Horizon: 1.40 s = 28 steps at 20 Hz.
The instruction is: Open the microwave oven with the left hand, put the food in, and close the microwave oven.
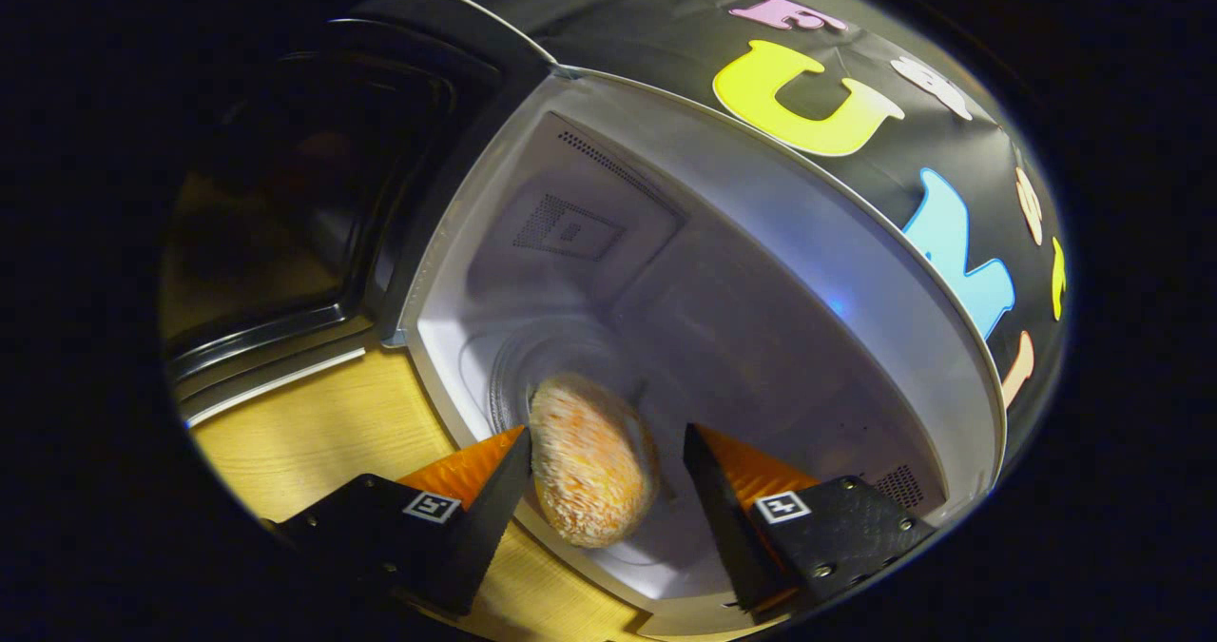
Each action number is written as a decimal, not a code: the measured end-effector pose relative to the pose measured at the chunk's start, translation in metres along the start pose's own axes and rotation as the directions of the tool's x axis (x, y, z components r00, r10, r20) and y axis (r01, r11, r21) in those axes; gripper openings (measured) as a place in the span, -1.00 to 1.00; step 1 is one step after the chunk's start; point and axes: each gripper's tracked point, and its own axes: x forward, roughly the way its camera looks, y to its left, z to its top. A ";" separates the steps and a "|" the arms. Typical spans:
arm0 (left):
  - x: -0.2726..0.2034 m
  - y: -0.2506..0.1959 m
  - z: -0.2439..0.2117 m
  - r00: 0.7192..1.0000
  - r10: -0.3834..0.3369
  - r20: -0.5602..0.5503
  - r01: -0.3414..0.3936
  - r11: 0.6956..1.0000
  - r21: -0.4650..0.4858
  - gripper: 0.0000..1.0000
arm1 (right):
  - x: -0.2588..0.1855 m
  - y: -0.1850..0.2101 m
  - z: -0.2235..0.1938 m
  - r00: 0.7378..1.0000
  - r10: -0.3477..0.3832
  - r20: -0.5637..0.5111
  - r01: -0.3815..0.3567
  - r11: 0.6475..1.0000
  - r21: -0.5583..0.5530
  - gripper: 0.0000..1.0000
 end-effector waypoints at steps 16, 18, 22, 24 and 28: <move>0.010 -0.075 -0.063 0.975 -0.211 -0.075 0.212 0.977 0.006 0.92 | -0.172 -0.068 0.055 0.976 -0.088 0.197 0.018 0.944 0.331 0.94; 0.009 -0.085 -0.083 0.966 -0.228 -0.119 0.228 0.974 -0.013 0.89 | -0.200 -0.081 0.053 0.974 -0.101 0.205 0.020 0.930 0.366 0.94; 0.007 -0.094 -0.108 0.958 -0.234 -0.164 0.235 0.972 -0.017 0.49 | -0.245 -0.110 0.046 0.963 -0.153 0.222 0.047 0.907 0.418 0.94; 0.007 -0.097 -0.119 0.954 -0.230 -0.191 0.230 0.973 -0.023 -0.04 | -0.265 -0.118 0.040 0.960 -0.168 0.225 0.054 0.897 0.440 0.94; 0.004 -0.120 -0.142 0.927 -0.273 -0.256 0.273 0.961 -0.037 -0.84 | -0.296 -0.127 0.021 0.957 -0.185 0.223 0.061 0.881 0.470 0.94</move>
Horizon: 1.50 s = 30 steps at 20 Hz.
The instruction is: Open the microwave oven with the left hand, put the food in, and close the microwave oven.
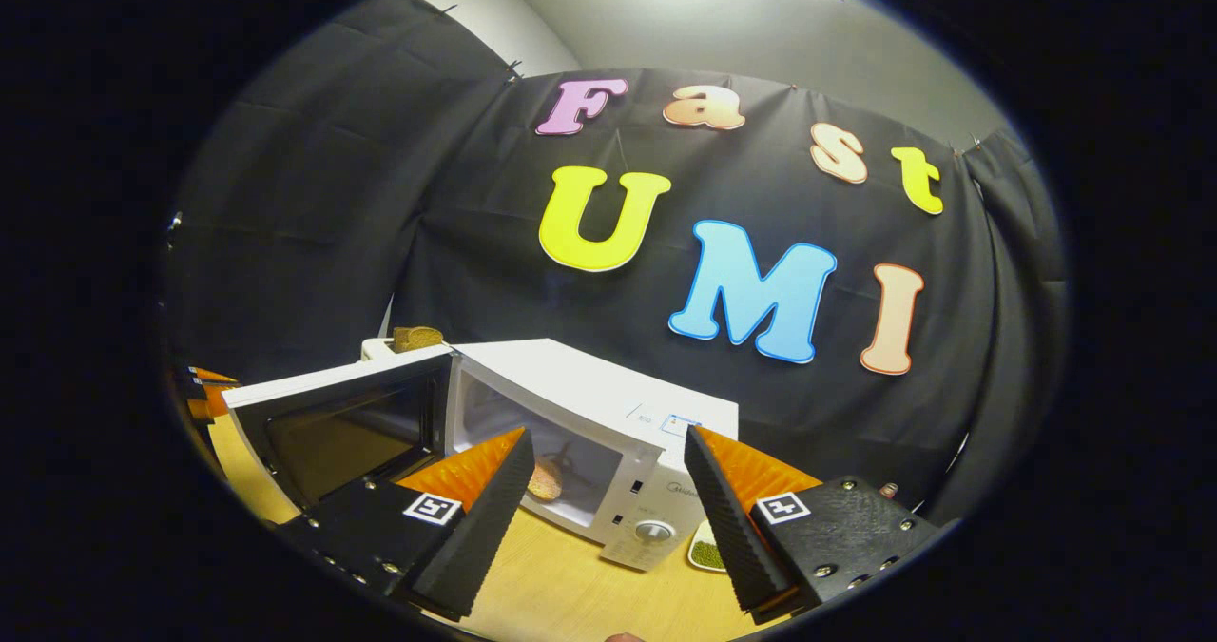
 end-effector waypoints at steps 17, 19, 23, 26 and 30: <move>0.029 -0.152 0.021 0.960 -0.278 -0.029 0.279 0.958 0.065 -0.86 | -0.066 -0.075 -0.036 0.983 -0.158 -0.090 0.160 0.987 0.019 0.94; 0.034 -0.171 0.028 0.948 -0.317 -0.026 0.318 0.946 0.060 -0.87 | -0.072 -0.082 -0.041 0.978 -0.182 -0.101 0.185 0.982 0.025 0.94; 0.048 -0.205 0.034 0.918 -0.396 -0.031 0.397 0.914 0.084 -0.87 | -0.089 -0.097 -0.052 0.962 -0.241 -0.132 0.246 0.969 0.026 0.94; 0.058 -0.230 0.039 0.893 -0.448 -0.032 0.449 0.888 0.095 -0.87 | -0.102 -0.106 -0.057 0.948 -0.281 -0.152 0.289 0.957 0.030 0.94; 0.071 -0.265 0.047 0.855 -0.517 -0.031 0.517 0.847 0.121 -0.87 | -0.117 -0.115 -0.062 0.928 -0.329 -0.172 0.339 0.940 0.028 0.94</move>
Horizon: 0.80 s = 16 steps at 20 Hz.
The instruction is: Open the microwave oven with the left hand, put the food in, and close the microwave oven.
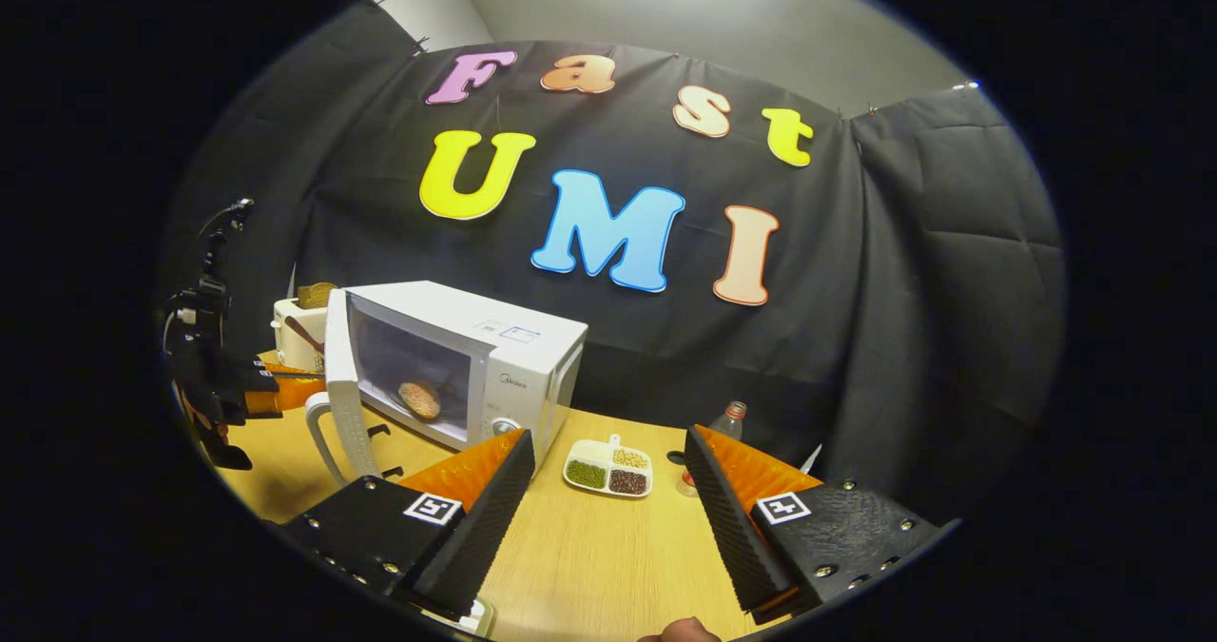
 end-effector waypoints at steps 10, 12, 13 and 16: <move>0.069 -0.018 0.027 0.997 -0.075 0.021 0.074 0.997 0.037 -0.87 | -0.012 -0.012 -0.008 0.998 -0.062 -0.029 0.062 0.998 0.009 0.94; 0.080 -0.018 0.030 0.997 -0.073 0.023 0.072 0.996 0.044 -0.87 | -0.011 -0.010 -0.008 0.998 -0.057 -0.031 0.057 0.998 0.007 0.94; 0.086 -0.018 0.031 0.997 -0.072 0.024 0.071 0.997 0.042 -0.87 | -0.011 -0.009 -0.010 0.998 -0.055 -0.033 0.055 0.998 0.005 0.94; 0.099 -0.019 0.034 0.998 -0.066 0.024 0.065 0.997 0.038 -0.86 | -0.010 -0.008 -0.010 0.998 -0.047 -0.033 0.047 0.999 0.006 0.94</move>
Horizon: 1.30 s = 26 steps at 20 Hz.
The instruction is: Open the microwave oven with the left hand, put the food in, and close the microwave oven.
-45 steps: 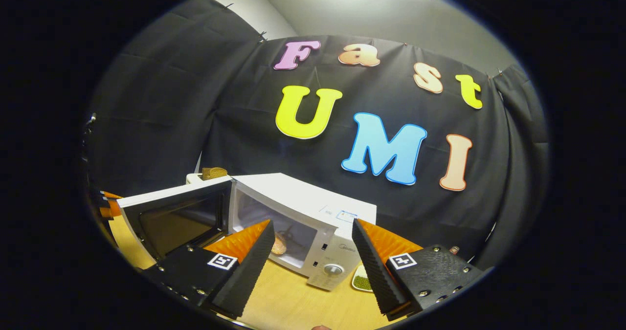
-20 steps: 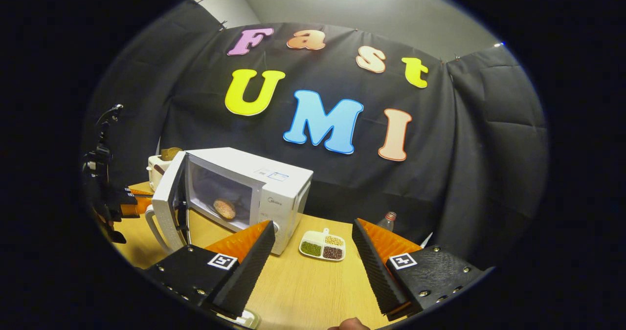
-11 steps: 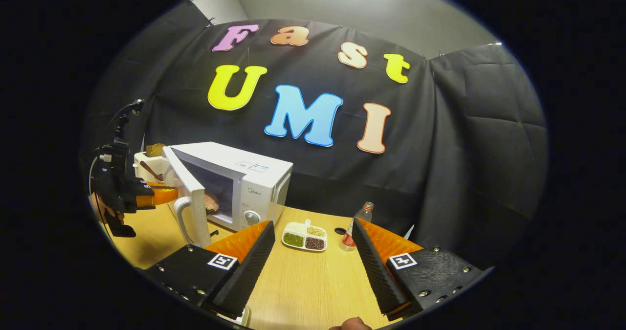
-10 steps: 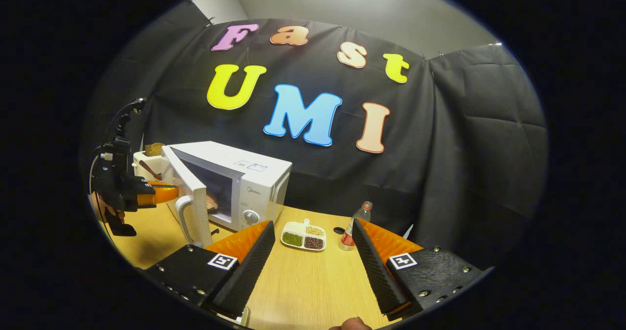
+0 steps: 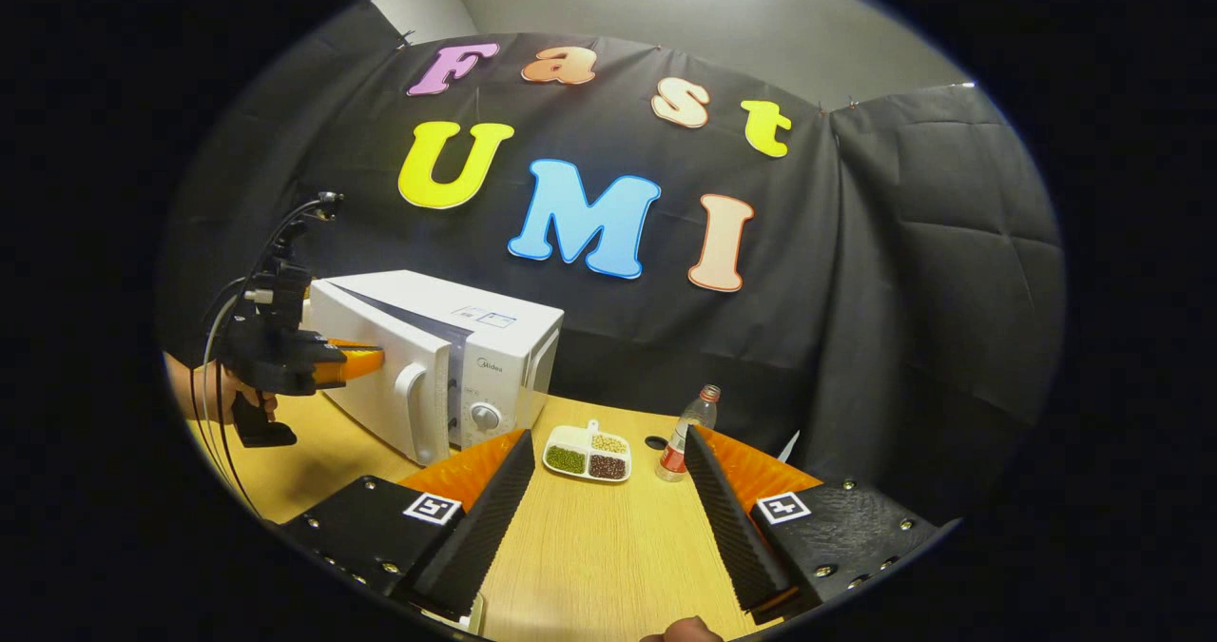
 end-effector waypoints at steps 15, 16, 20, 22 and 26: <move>0.032 0.006 -0.002 0.993 0.114 -0.018 -0.114 0.993 -0.024 -0.88 | -0.009 -0.009 -0.001 0.999 0.050 -0.001 -0.050 0.999 -0.009 0.94; 0.035 0.005 0.009 0.994 0.111 0.010 -0.111 0.994 -0.018 -0.85 | -0.011 -0.010 -0.002 0.998 0.058 -0.001 -0.058 0.998 -0.004 0.94; 0.014 -0.002 0.024 0.992 0.125 0.023 -0.125 0.992 -0.022 -0.87 | -0.019 -0.017 -0.002 0.997 0.082 0.013 -0.082 0.996 0.028 0.94; -0.011 -0.011 0.035 0.989 0.140 0.052 -0.139 0.990 -0.019 -0.87 | -0.022 -0.021 0.002 0.994 0.100 0.034 -0.102 0.993 0.052 0.94; -0.066 -0.031 0.059 0.979 0.169 0.115 -0.170 0.985 -0.004 -0.87 | -0.029 -0.030 0.012 0.988 0.129 0.080 -0.136 0.987 0.082 0.94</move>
